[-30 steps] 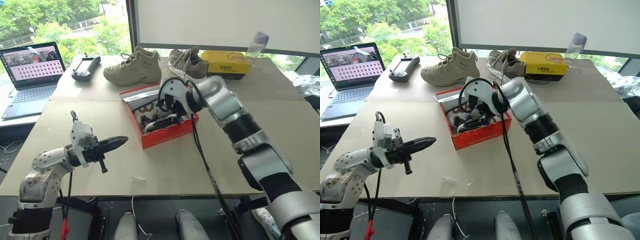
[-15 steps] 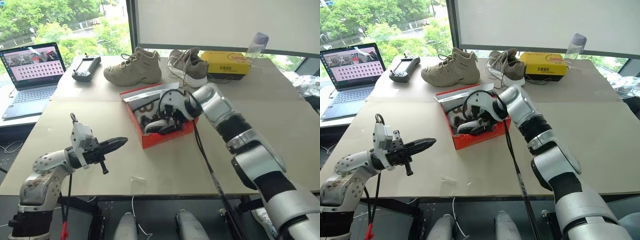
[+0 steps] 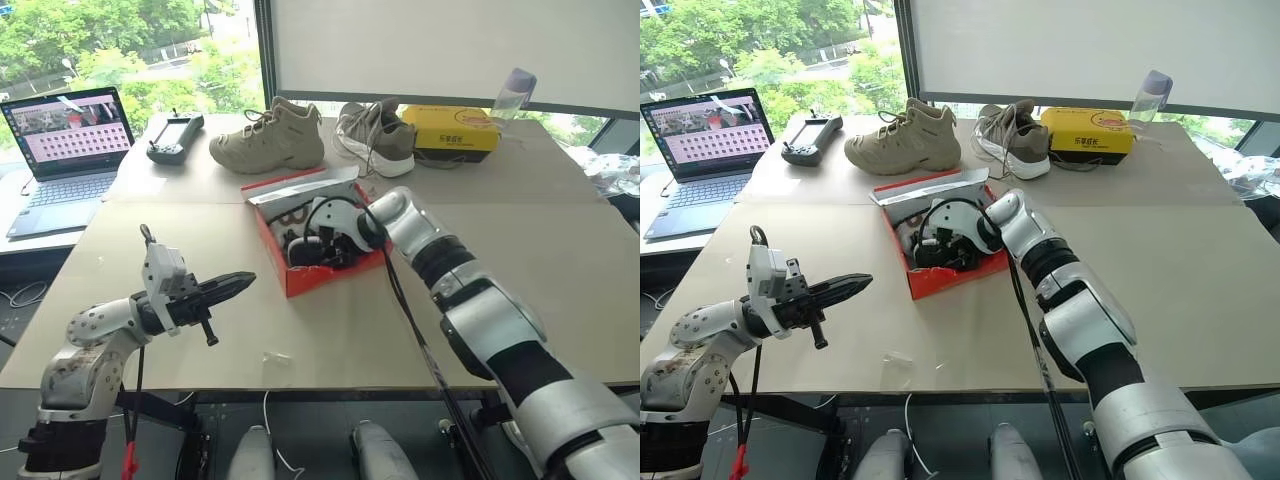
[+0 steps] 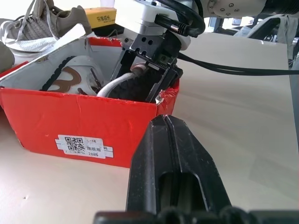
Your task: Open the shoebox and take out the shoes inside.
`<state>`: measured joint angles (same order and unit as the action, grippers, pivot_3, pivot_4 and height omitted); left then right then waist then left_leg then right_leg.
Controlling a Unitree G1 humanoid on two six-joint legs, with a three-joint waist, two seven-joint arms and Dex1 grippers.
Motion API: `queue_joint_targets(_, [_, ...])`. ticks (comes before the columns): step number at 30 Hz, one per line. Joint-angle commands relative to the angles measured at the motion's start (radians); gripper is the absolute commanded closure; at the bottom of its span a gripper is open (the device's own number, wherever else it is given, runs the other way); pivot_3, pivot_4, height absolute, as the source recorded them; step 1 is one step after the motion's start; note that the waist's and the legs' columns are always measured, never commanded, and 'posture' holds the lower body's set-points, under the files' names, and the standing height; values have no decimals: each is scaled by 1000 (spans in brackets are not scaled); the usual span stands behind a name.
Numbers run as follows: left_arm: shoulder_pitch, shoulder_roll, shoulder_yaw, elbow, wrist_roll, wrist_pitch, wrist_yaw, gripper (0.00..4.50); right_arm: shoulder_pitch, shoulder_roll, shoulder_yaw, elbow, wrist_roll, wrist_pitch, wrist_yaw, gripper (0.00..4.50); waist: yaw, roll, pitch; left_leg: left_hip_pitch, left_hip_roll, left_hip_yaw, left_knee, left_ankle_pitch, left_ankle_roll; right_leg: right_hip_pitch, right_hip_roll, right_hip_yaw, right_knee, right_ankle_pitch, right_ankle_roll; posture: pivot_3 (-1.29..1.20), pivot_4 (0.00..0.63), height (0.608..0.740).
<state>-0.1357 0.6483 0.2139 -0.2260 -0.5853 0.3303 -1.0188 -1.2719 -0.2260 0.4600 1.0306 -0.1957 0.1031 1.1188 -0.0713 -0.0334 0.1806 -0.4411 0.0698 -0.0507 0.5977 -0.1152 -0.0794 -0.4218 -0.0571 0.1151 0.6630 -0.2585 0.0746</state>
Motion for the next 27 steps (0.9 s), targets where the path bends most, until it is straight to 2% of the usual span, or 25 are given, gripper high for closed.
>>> queue_joint_targets(1, [-11,7,8,-18,3,-26,2,4500,-1,-7,-10,4,-22,-42,7,2698,0,0,0,0,0,0,0,0,0,0,0,0,0,0,0,0,150,712])
queue_joint_targets(2, [-13,7,7,-16,4,-27,2,4500,1,-9,-11,1,-24,-54,15,2942,0,0,0,0,0,0,0,0,0,0,0,0,0,0,0,0,150,712])
queue_joint_targets(9, [-24,11,0,-8,21,-26,2,4500,-17,-35,-22,-47,-47,-101,5,2942,0,0,0,-1,0,0,0,0,0,-1,0,0,0,0,0,0,150,712])
queue_joint_targets(12, [-32,12,0,-4,26,-23,3,4500,-33,-66,-78,-176,19,-75,93,2942,1,0,3,-2,0,0,0,0,0,-2,0,0,0,0,0,0,150,712])
queue_joint_targets(19, [-43,5,1,0,32,-27,5,4500,22,-118,-161,-424,108,-59,128,2942,-1,0,3,-4,0,0,-2,0,0,-4,0,0,0,0,0,0,150,712])
queue_joint_targets(27, [-97,-107,45,11,9,-102,103,4500,69,-143,-213,-539,144,4,69,2942,3,0,3,-4,0,-1,-1,0,0,-3,0,0,0,0,0,0,150,712])
